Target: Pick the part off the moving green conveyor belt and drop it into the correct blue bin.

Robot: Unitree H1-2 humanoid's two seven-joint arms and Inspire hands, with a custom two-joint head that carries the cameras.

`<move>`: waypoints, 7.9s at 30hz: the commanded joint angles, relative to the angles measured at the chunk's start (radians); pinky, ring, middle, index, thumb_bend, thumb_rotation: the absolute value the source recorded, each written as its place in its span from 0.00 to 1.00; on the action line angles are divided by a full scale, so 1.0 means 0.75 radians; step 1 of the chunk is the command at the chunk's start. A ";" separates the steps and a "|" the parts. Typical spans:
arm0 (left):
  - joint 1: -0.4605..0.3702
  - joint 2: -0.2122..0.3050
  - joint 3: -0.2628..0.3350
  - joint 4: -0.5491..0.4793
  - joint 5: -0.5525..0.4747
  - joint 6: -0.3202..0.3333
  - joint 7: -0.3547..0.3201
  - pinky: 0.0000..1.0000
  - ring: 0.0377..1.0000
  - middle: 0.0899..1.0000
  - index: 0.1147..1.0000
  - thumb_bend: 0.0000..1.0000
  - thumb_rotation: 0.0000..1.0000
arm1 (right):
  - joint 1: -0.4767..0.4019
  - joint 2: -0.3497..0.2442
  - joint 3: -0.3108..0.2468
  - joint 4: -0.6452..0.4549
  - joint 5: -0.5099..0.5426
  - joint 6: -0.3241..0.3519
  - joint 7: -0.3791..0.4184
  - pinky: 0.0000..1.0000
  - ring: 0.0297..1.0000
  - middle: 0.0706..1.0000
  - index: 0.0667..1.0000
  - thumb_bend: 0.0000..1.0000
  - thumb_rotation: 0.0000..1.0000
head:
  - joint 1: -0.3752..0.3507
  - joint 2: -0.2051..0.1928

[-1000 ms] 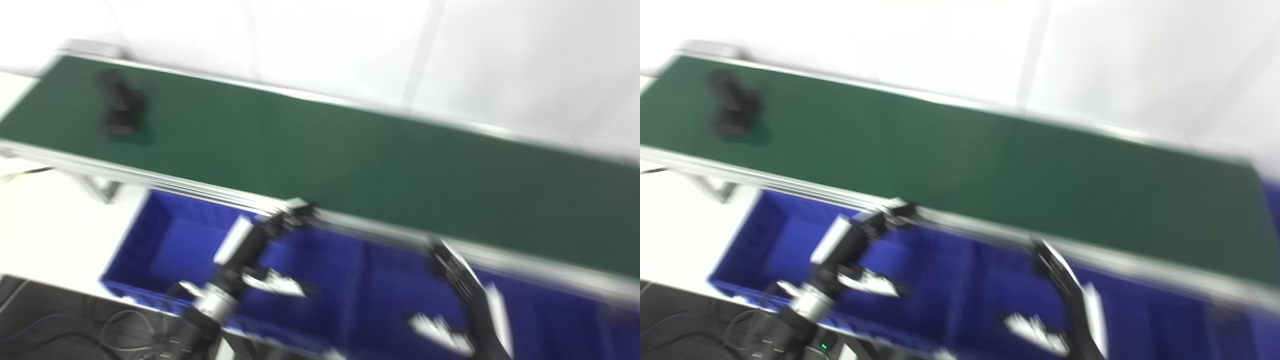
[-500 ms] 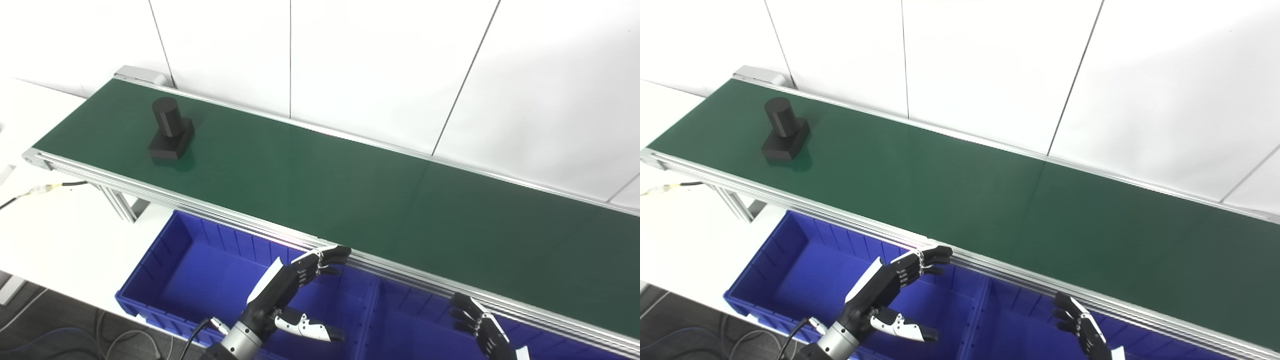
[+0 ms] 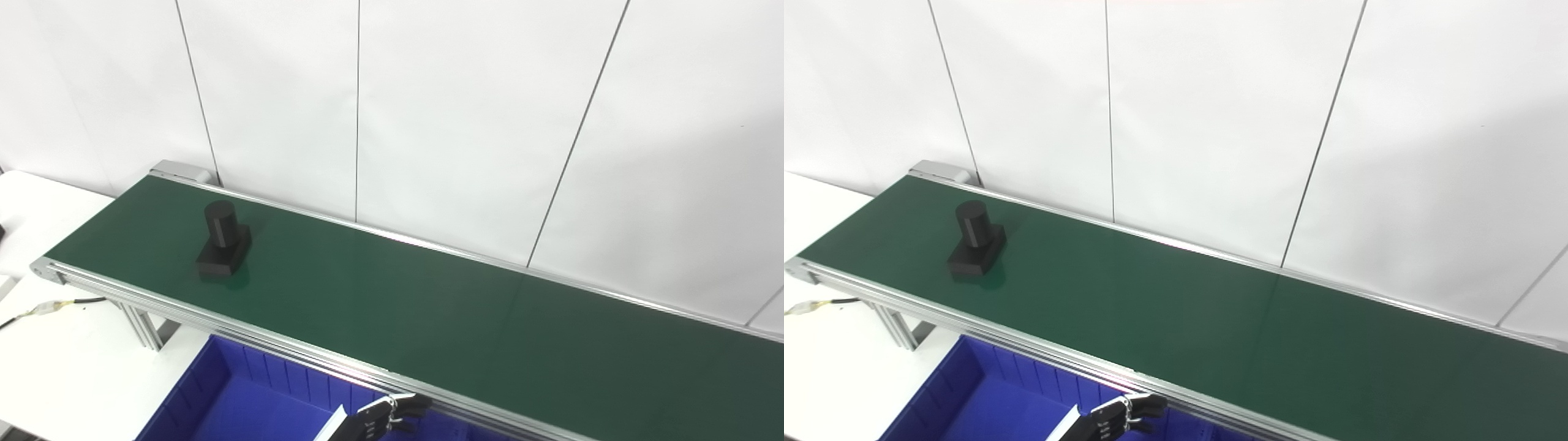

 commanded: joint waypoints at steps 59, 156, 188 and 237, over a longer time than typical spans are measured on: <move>-0.104 0.029 -0.096 0.047 0.035 -0.051 0.162 0.76 0.82 0.82 0.76 0.97 0.23 | -0.305 0.060 -0.254 -0.536 -0.047 0.238 0.139 0.63 0.72 0.77 0.80 0.92 0.34 | 0.022 -0.014; -0.113 0.127 -0.067 0.003 -0.011 -0.052 0.160 0.81 0.88 0.88 0.83 0.95 0.27 | -1.028 0.241 -0.046 0.120 -0.464 0.537 0.158 0.69 0.74 0.78 0.84 0.89 0.41 | -0.491 0.013; -0.011 0.084 0.058 -0.057 -0.072 -0.052 -0.023 0.85 0.89 0.88 0.82 0.97 0.27 | -1.327 0.400 0.087 0.692 -0.463 0.538 0.040 0.64 0.76 0.81 0.84 0.94 0.42 | -0.499 0.038; 0.029 0.073 0.027 -0.131 -0.048 -0.052 -0.002 0.83 0.87 0.86 0.80 0.96 0.27 | -1.638 0.526 0.318 1.653 -0.497 0.213 -0.554 0.26 0.32 0.41 0.47 0.52 0.00 | -0.469 0.078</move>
